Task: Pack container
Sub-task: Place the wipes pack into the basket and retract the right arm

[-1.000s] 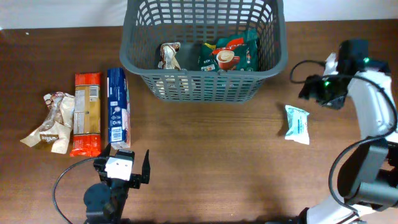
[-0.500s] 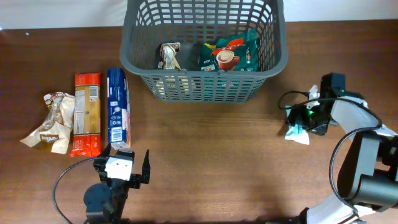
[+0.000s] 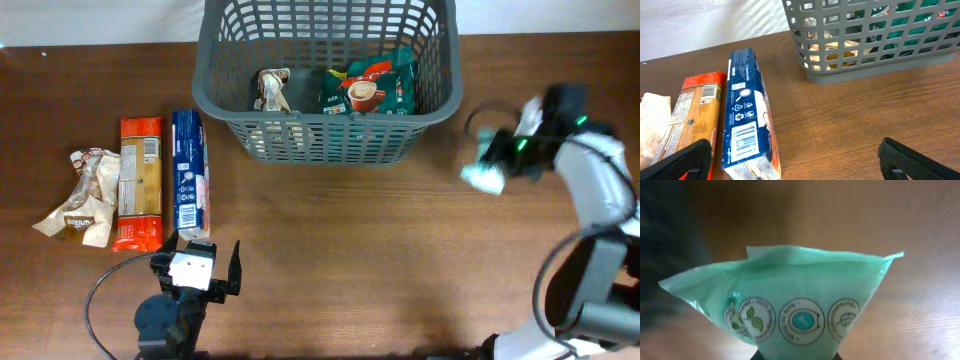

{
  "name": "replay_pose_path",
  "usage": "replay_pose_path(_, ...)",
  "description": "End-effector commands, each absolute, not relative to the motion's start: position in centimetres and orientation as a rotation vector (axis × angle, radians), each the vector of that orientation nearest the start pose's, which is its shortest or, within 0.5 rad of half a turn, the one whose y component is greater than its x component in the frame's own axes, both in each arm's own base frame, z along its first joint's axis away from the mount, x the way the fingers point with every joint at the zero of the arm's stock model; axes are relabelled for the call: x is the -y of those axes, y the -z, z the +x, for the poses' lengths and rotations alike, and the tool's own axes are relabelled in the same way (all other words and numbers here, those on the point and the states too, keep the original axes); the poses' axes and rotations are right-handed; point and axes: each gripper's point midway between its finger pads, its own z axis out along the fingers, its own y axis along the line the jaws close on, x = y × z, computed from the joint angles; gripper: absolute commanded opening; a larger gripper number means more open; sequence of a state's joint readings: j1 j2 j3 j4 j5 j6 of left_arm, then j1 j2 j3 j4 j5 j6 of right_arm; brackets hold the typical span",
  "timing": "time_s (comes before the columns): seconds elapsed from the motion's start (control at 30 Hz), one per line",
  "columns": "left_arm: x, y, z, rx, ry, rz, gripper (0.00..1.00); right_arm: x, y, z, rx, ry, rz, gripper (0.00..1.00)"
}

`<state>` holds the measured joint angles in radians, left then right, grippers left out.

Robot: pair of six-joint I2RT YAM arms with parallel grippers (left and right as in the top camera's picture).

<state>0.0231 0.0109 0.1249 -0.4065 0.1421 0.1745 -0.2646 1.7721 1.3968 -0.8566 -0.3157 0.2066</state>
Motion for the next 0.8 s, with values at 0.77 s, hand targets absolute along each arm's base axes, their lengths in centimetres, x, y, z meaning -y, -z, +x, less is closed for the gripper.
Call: replay_pose_path(0.77, 1.7, -13.3, 22.7, -1.846, -0.011, 0.229, 0.99, -26.8, -34.1, 52.6, -2.097, -0.741, 0.054, 0.04)
